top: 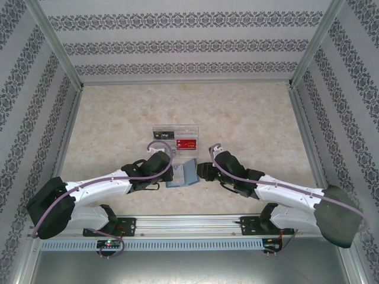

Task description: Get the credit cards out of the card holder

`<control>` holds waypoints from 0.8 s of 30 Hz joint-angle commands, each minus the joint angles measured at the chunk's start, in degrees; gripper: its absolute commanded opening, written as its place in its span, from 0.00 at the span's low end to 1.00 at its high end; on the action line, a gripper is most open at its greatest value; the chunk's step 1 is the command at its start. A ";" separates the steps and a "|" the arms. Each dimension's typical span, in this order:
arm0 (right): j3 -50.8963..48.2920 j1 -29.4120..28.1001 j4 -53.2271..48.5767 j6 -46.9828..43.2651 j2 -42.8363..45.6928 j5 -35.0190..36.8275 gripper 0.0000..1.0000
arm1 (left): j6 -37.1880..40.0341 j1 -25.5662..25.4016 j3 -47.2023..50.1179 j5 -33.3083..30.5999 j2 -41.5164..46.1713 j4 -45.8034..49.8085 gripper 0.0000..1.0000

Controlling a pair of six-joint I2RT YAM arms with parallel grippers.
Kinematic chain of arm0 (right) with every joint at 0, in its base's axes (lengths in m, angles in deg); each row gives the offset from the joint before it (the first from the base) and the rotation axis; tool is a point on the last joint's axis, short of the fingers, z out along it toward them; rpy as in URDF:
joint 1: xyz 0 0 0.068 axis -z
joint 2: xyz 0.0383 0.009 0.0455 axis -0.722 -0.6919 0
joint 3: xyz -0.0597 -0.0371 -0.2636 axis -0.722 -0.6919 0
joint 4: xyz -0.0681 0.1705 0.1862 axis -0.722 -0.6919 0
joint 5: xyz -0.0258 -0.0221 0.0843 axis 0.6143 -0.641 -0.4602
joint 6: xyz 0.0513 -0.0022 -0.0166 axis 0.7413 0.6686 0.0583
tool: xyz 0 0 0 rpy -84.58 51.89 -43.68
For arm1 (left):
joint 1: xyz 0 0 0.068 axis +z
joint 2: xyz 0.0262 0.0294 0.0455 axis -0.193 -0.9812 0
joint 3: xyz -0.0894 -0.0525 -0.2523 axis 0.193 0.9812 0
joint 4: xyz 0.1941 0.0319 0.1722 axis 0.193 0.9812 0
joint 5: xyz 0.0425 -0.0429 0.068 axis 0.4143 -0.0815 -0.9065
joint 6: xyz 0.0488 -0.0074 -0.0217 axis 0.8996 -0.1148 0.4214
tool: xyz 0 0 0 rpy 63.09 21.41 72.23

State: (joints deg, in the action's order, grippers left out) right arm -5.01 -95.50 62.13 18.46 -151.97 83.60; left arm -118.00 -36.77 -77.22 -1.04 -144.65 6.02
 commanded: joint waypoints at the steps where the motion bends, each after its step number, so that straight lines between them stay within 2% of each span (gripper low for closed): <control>1: 4.00 -1.00 0.84 -1.23 -4.57 -5.18 0.30 | 1.64 0.70 0.83 2.08 -1.10 -1.15 0.07; 5: 8.76 -3.30 1.52 -1.78 -10.85 -6.95 0.28 | 1.76 0.88 0.73 3.82 -3.64 -3.62 0.05; 13: 12.90 -3.02 3.03 0.73 -21.58 -8.98 0.23 | 0.95 0.88 0.91 4.76 -6.26 -5.55 0.05; 24: 10.51 -1.78 6.37 3.86 -26.44 -10.49 0.22 | -0.86 0.83 2.40 5.08 -9.05 -5.10 0.00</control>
State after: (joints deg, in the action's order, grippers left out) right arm 6.57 -98.03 66.09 20.69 -177.46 74.53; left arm -117.87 -36.38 -75.87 3.53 -152.19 0.55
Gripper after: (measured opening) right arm 0.225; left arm 0.059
